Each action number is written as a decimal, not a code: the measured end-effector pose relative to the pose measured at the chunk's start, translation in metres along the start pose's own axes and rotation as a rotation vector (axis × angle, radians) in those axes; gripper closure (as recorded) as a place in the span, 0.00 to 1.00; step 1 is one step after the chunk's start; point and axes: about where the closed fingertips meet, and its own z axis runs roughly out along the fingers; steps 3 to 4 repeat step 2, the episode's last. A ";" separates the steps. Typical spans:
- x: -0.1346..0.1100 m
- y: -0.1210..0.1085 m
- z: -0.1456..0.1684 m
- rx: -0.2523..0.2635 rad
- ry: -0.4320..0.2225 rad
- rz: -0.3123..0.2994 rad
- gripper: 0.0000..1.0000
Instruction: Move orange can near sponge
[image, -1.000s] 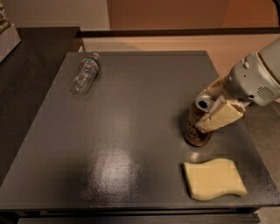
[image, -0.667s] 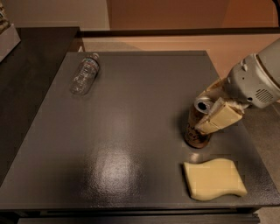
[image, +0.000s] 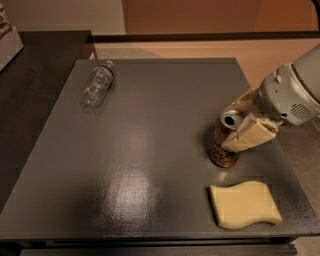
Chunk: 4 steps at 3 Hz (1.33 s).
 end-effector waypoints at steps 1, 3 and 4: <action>-0.001 0.000 0.001 -0.001 0.000 -0.003 0.00; -0.001 0.000 0.001 -0.001 0.000 -0.003 0.00; -0.001 0.000 0.001 -0.001 0.000 -0.003 0.00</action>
Offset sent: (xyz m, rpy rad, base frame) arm 0.0000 0.0015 0.0000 -0.0005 -0.0006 0.0026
